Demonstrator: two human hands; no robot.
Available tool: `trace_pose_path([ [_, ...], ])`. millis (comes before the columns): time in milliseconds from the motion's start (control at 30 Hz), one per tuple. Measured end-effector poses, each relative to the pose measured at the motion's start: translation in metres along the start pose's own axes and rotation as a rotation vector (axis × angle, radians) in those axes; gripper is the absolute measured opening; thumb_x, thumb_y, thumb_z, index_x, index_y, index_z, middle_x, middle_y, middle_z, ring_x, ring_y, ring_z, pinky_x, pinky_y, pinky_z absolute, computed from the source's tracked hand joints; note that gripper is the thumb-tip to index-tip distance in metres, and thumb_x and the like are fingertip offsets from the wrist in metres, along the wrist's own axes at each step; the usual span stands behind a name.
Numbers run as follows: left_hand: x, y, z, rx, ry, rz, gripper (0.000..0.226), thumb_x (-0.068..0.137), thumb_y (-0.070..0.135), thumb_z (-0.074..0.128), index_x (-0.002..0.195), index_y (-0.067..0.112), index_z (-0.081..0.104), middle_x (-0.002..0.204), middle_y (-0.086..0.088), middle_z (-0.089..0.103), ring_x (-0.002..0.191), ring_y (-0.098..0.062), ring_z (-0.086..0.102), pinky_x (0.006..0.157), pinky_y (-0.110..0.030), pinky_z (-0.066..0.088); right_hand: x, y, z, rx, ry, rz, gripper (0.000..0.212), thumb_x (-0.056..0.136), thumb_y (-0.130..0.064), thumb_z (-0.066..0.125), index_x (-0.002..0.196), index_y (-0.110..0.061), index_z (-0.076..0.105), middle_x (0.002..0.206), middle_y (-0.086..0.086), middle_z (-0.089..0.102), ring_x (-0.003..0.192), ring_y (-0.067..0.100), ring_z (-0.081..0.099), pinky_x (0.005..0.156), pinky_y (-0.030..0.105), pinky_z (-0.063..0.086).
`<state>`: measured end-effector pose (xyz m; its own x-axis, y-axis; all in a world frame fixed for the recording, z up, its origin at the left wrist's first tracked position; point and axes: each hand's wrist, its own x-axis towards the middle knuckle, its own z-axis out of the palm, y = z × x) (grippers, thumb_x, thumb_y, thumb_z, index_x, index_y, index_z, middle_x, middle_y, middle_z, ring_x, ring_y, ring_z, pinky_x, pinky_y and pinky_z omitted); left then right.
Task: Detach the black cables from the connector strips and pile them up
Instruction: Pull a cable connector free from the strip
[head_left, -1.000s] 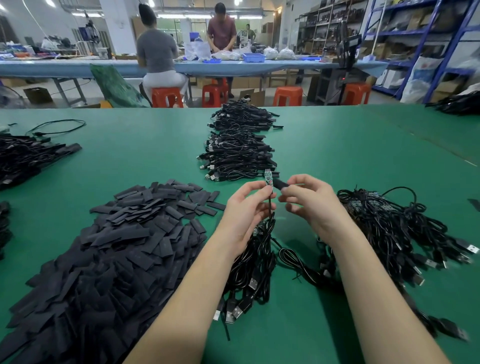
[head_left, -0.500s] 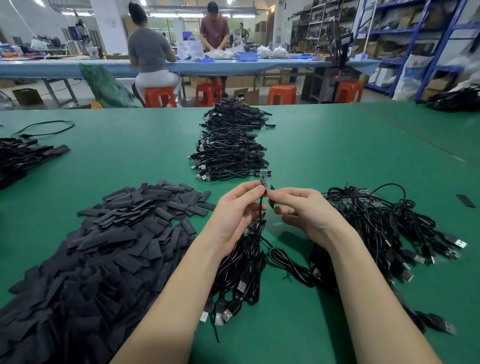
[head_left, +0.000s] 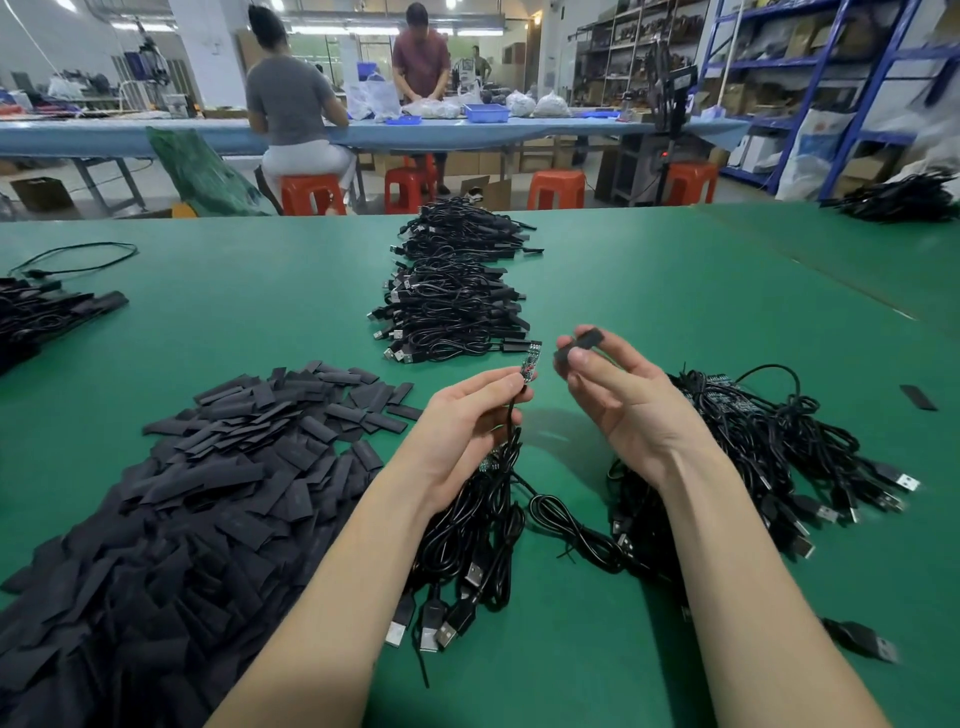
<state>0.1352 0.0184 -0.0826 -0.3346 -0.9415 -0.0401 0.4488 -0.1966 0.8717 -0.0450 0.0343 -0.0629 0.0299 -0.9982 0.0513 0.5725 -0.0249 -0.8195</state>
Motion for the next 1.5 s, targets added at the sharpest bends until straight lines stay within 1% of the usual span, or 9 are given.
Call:
trace_pose_path([
  [67,-0.001,0.001,0.0,0.012,-0.014,-0.017,0.039,0.08,0.014,0.07,0.115,-0.003,0.068,0.081,-0.003,0.07,0.067,-0.009,0.059,0.065,-0.016,0.051,-0.001,-0.001,0.001,0.016,-0.016,-0.055,0.021,0.072,-0.004,0.077,0.086,-0.02,0.08,0.101,0.006,0.077,0.093,0.015,0.073,0.078,0.019,0.057],
  [267,-0.003,0.005,0.0,0.033,-0.054,-0.03,0.021,0.091,0.006,0.063,0.109,0.0,0.07,0.078,-0.002,0.068,0.066,-0.008,0.057,0.063,-0.013,0.049,-0.002,0.0,0.008,-0.018,-0.005,-0.106,0.02,0.071,-0.003,0.078,0.082,-0.019,0.079,0.097,0.006,0.078,0.092,0.014,0.073,0.08,0.02,0.056],
  [500,-0.004,0.009,-0.001,0.126,-0.081,-0.014,0.02,0.076,0.016,0.072,0.094,0.01,0.078,0.081,-0.003,0.069,0.067,-0.009,0.056,0.067,-0.014,0.049,-0.003,0.001,0.009,-0.03,0.012,-0.126,0.02,0.07,-0.002,0.077,0.082,-0.017,0.078,0.095,0.007,0.078,0.089,0.013,0.074,0.078,0.02,0.057],
  [633,-0.006,0.017,-0.007,0.24,-0.104,-0.011,0.025,0.075,0.019,0.073,0.098,0.01,0.076,0.079,-0.001,0.07,0.067,-0.01,0.056,0.067,-0.015,0.049,-0.004,-0.001,0.005,-0.076,-0.027,-0.097,0.019,0.07,-0.003,0.077,0.081,-0.019,0.08,0.096,0.005,0.078,0.091,0.012,0.074,0.077,0.02,0.057],
  [900,-0.012,0.034,-0.021,0.478,-0.192,0.022,0.015,0.079,0.021,0.073,0.091,0.021,0.082,0.082,0.001,0.071,0.075,-0.011,0.058,0.081,-0.023,0.046,-0.008,-0.003,0.001,-0.201,-0.13,0.009,0.02,0.071,-0.009,0.078,0.084,-0.023,0.082,0.098,0.003,0.078,0.091,0.008,0.073,0.076,0.019,0.056],
  [1033,-0.014,0.041,-0.022,0.663,-0.222,0.061,0.018,0.089,0.015,0.071,0.088,0.029,0.082,0.079,0.006,0.072,0.071,-0.006,0.058,0.07,-0.016,0.046,-0.008,-0.004,0.0,-0.246,-0.191,0.033,0.022,0.071,-0.01,0.082,0.09,-0.02,0.082,0.098,0.005,0.078,0.093,0.01,0.073,0.081,0.02,0.056],
  [1267,-0.016,0.042,-0.021,0.631,-0.245,0.067,0.015,0.08,0.025,0.073,0.092,0.028,0.08,0.081,0.005,0.072,0.074,-0.009,0.058,0.075,-0.02,0.047,-0.012,-0.009,0.002,-0.265,-0.229,0.062,0.022,0.073,-0.005,0.077,0.085,-0.022,0.081,0.099,0.005,0.078,0.09,0.01,0.072,0.076,0.019,0.057],
  [1367,-0.013,0.04,-0.022,0.591,-0.216,0.061,0.019,0.089,0.015,0.072,0.107,0.021,0.069,0.084,0.0,0.073,0.074,-0.014,0.057,0.08,-0.026,0.049,-0.011,-0.014,0.004,-0.262,-0.236,0.054,0.022,0.073,-0.005,0.079,0.087,-0.022,0.079,0.102,0.008,0.076,0.092,0.014,0.072,0.078,0.024,0.059],
  [1500,-0.01,0.037,-0.016,0.555,-0.158,0.115,0.012,0.092,0.009,0.069,0.101,0.015,0.063,0.083,-0.002,0.074,0.069,-0.012,0.057,0.072,-0.02,0.052,-0.007,-0.014,0.007,-0.247,-0.181,-0.008,0.019,0.072,-0.009,0.08,0.089,-0.018,0.081,0.099,0.008,0.077,0.089,0.015,0.073,0.079,0.025,0.058],
])
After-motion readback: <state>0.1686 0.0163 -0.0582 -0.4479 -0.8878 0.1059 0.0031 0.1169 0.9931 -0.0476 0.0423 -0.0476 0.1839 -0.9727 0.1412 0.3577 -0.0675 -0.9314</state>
